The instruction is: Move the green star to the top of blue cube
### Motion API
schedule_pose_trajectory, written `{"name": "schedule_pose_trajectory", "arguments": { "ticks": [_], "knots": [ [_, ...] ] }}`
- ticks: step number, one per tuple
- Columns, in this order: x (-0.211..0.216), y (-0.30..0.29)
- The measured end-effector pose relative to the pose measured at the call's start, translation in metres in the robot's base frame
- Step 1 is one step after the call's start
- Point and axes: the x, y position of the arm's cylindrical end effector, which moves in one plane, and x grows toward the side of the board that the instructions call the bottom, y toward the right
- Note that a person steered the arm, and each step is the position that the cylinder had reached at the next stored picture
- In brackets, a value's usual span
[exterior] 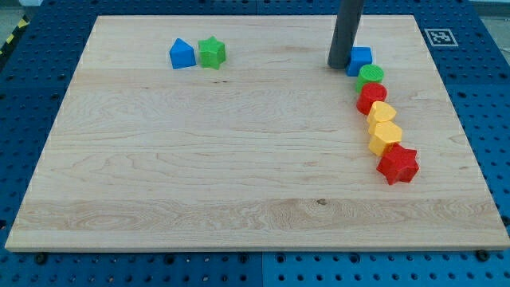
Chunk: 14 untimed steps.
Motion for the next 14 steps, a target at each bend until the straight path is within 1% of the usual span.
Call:
{"name": "schedule_pose_trajectory", "arguments": {
  "ticks": [1, 2, 3, 4, 5, 6, 7, 8, 11, 14],
  "knots": [
    [-0.001, -0.045],
    [-0.020, -0.096],
    [-0.058, -0.130],
    [-0.070, -0.204],
    [-0.074, -0.294],
    [-0.072, -0.346],
    [-0.060, -0.342],
    [-0.049, -0.320],
    [-0.020, -0.232],
    [-0.010, -0.145]
  ]
}}
